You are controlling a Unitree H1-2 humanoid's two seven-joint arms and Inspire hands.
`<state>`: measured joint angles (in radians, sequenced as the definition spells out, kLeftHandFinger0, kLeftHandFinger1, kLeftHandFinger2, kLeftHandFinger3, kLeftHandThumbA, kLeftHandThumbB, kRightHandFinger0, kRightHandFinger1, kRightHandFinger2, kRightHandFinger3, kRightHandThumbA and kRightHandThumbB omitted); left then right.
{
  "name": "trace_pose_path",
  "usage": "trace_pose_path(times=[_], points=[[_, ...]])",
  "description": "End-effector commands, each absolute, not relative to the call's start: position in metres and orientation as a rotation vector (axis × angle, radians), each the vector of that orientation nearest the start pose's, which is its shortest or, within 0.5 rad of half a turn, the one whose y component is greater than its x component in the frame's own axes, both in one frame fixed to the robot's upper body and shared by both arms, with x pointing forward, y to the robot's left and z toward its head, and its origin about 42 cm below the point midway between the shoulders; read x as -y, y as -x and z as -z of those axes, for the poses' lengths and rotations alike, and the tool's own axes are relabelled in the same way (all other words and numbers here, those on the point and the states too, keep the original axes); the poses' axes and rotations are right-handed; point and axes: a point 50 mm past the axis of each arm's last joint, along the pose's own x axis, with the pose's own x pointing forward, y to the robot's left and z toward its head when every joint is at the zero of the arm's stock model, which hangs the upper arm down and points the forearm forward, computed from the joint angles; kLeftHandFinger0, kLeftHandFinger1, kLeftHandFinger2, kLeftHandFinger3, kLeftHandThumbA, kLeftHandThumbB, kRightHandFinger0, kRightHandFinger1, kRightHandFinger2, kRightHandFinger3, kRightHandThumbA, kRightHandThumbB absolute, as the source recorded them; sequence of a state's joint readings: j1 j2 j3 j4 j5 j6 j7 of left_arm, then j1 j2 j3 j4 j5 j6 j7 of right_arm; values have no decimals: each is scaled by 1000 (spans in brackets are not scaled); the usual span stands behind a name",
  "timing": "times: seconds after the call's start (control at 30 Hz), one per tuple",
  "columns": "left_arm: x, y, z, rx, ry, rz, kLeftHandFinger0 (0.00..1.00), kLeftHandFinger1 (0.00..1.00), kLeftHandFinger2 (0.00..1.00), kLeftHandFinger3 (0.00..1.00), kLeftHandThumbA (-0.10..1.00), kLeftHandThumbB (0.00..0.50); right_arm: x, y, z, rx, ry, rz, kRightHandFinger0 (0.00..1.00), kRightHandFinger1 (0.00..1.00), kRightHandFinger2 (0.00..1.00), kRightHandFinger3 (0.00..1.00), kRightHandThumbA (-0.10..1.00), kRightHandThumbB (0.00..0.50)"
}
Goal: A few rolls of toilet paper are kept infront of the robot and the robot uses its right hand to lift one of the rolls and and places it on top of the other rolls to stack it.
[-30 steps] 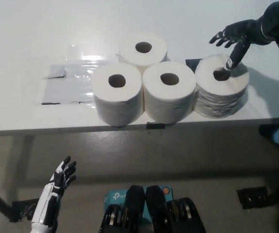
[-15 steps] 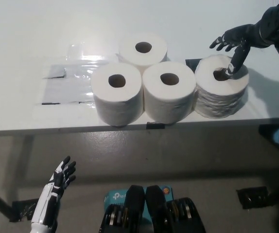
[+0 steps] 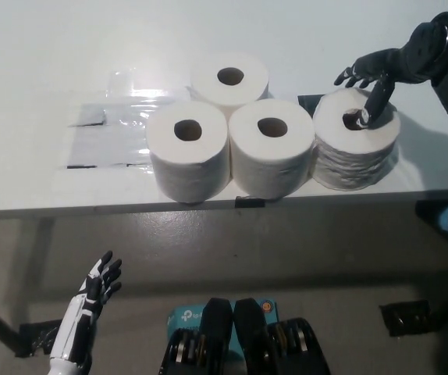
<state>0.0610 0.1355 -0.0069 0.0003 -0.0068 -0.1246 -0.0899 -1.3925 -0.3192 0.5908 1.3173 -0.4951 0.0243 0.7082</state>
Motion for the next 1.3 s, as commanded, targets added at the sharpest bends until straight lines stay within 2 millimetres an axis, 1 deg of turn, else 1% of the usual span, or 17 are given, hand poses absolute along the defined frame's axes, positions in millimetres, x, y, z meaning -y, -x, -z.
trace_pose_path(times=[0.0,0.37,0.43,0.53,0.57,0.6,0.63,0.7,0.77,0.83,0.9,0.97,1.03,1.1,1.17,1.23,1.27], points=[[-253,-264,-102,110,-139,111,1000,1000,1000,1000,1000,91,207,-599,-381,-343,1360,-598,1000,1000,1000,1000,877,306],[-253,-265,-104,118,-139,114,1000,1000,1000,1000,1000,89,208,-599,-360,-413,1314,-530,1000,1000,1000,1000,711,382],[-253,-266,-105,123,-143,113,1000,1000,1000,1000,1000,86,209,-599,-356,-445,1338,-503,1000,1000,1000,1000,684,360],[-253,-267,-107,126,-145,109,1000,1000,1000,1000,1000,97,211,-599,-349,-452,1360,-471,449,596,779,919,615,314],[-254,-268,-107,128,-144,109,1000,1000,1000,1000,1000,96,213,-599,-345,-413,1408,-446,220,317,500,730,595,243],[-254,-269,-108,129,-144,110,1000,1000,1000,1000,1000,97,214,-600,-341,-355,1496,-422,195,248,398,642,613,192],[-254,-269,-108,130,-142,109,1000,1000,1000,1000,1000,100,214,-600,-338,-332,1505,-392,300,429,608,921,568,118],[-256,-269,-108,133,-138,107,1000,1000,1000,1000,1000,94,218,-599,-330,-328,1476,-361,48,247,492,781,554,33],[-257,-269,-108,134,-139,102,1000,1000,1000,1000,1000,93,220,-599,-329,-322,1470,-357,199,387,581,825,593,6],[-257,-269,-109,137,-135,101,1000,1000,1000,1000,1000,95,224,-599,-326,-316,1507,-334,625,747,866,1000,667,0],[-257,-269,-109,138,-132,98,1000,1000,1000,1000,1000,95,229,-598,-324,-310,1516,-319,811,891,970,1000,702,0],[-257,-269,-108,137,-131,97,1000,1000,1000,1000,1000,103,233,-598,-322,-312,1512,-309,734,833,938,1000,710,0],[-257,-269,-108,136,-129,97,1000,1000,1000,1000,1000,106,238,-597,-321,-317,1495,-299,231,397,594,928,697,0],[-257,-269,-108,136,-127,95,1000,1000,1000,1000,1000,106,240,-597,-320,-324,1484,-294,90,284,483,814,689,0],[-257,-269,-108,134,-122,90,1000,1000,1000,1000,1000,111,243,-597,-319,-326,1482,-289,263,422,565,848,684,0],[-257,-269,-109,139,-126,92,1000,1000,1000,1000,1000,106,247,-597,-319,-325,1480,-286,591,728,804,907,675,0],[-258,-269,-109,142,-124,92,1000,1000,1000,1000,1000,105,250,-596,-319,-329,1466,-278,633,738,810,916,672,4]])
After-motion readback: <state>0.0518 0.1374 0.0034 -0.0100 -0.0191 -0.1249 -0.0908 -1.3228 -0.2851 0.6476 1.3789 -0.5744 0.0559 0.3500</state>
